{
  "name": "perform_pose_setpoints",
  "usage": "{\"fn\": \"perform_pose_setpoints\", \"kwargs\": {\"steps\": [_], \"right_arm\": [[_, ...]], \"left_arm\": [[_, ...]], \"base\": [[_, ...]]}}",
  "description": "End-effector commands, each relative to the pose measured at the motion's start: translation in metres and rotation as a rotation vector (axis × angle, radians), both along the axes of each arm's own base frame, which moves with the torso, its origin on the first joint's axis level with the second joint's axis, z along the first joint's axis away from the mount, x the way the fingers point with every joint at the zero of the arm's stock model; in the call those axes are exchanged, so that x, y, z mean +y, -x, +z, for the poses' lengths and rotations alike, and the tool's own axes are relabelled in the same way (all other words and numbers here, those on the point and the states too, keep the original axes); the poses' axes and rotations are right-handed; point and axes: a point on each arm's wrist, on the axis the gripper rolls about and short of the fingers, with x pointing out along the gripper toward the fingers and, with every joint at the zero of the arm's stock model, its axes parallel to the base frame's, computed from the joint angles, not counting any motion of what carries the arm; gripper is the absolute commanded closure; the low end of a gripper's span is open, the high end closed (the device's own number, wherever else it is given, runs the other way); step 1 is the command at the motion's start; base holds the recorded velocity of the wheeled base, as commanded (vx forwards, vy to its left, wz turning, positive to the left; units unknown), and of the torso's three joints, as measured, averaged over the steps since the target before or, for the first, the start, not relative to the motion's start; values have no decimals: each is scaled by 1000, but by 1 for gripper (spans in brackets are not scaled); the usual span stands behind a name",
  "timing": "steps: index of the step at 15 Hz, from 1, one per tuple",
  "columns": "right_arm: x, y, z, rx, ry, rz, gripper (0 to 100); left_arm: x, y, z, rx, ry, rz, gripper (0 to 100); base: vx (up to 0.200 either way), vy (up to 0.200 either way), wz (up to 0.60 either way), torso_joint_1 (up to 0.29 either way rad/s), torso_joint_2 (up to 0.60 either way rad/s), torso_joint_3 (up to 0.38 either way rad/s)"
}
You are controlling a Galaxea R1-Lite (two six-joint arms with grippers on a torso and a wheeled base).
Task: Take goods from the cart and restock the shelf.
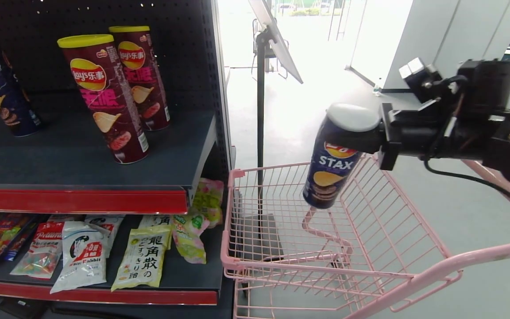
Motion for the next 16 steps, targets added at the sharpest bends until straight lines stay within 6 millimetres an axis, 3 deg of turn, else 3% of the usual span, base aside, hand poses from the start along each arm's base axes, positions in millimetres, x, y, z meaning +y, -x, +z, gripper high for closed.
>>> {"fn": "perform_pose_setpoints", "kwargs": {"steps": [1, 5, 7, 10, 16], "right_arm": [[-8, 65, 28, -76, -30, 16, 100], [-3, 90, 2, 1, 6, -61, 100], [5, 114, -9, 21, 26, -77, 100], [-2, 125, -24, 59, 51, -123, 100], [-4, 118, -7, 20, 17, -152, 100]], "left_arm": [[0, 0, 0, 0, 1, 0, 0], [0, 0, 0, 0, 1, 0, 0], [0, 0, 0, 0, 1, 0, 0], [0, 0, 0, 0, 0, 0, 0], [0, 0, 0, 0, 0, 0, 0]], "base": [[0, 0, 0, 0, 0, 0], [0, 0, 0, 0, 0, 0], [0, 0, 0, 0, 0, 0], [0, 0, 0, 0, 0, 0], [0, 0, 0, 87, -212, -127]]}}
